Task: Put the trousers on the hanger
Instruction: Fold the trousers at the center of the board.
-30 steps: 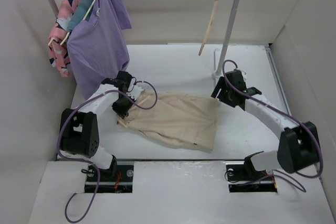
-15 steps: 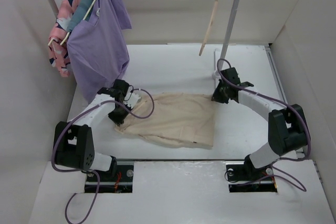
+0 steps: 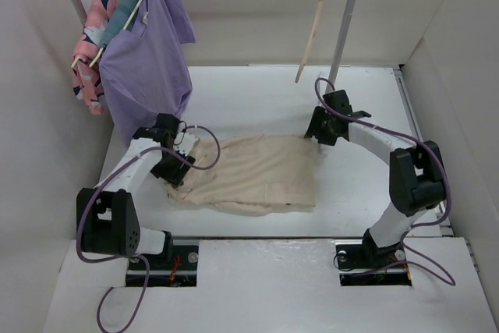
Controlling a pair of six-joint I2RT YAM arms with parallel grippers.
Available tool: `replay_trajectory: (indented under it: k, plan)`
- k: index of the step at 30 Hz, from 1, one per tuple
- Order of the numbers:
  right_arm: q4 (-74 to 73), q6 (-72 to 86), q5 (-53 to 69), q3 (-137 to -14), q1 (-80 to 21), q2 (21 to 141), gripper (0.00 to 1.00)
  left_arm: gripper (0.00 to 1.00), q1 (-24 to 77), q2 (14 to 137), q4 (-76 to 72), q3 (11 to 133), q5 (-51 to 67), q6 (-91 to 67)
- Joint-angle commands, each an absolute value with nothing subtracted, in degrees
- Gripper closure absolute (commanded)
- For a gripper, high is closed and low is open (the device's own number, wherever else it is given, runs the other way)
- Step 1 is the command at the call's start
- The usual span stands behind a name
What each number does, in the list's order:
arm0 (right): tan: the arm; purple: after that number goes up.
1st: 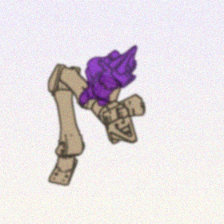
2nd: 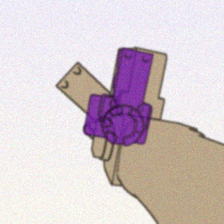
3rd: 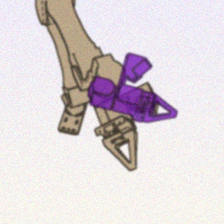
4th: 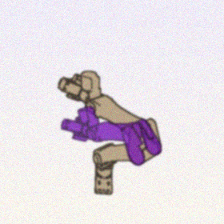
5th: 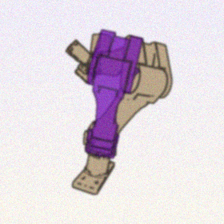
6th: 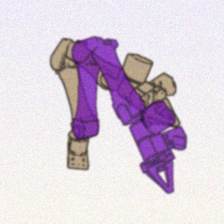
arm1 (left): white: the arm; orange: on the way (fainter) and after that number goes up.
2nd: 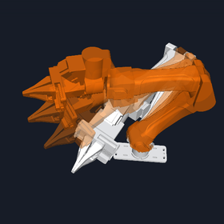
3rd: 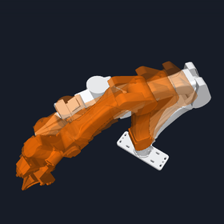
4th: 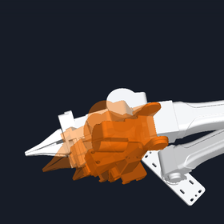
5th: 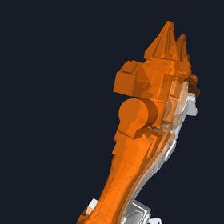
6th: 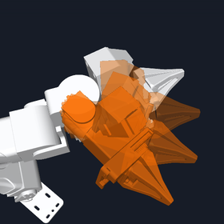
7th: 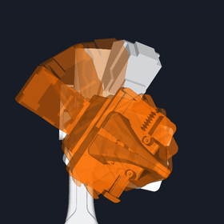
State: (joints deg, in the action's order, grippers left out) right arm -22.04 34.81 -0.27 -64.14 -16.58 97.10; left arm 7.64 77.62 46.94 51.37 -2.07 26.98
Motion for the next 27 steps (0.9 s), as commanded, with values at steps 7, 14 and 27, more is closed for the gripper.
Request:
replay_trajectory:
  k: [7,14,27]
  plan:
    - [-29.1,29.9,-7.6,-64.5,-20.0,82.1,0.36,0.36,7.6,74.4,55.9,67.2,3.2,29.0]
    - [-28.1,41.6,-8.6,-51.4,-28.9,71.1,0.59,0.39,7.6,76.6,53.4,67.3,9.1,28.8]
    - [-19.3,54.1,-4.8,-37.5,-36.2,83.0,1.00,0.94,9.1,85.3,33.4,56.9,-7.9,29.5]
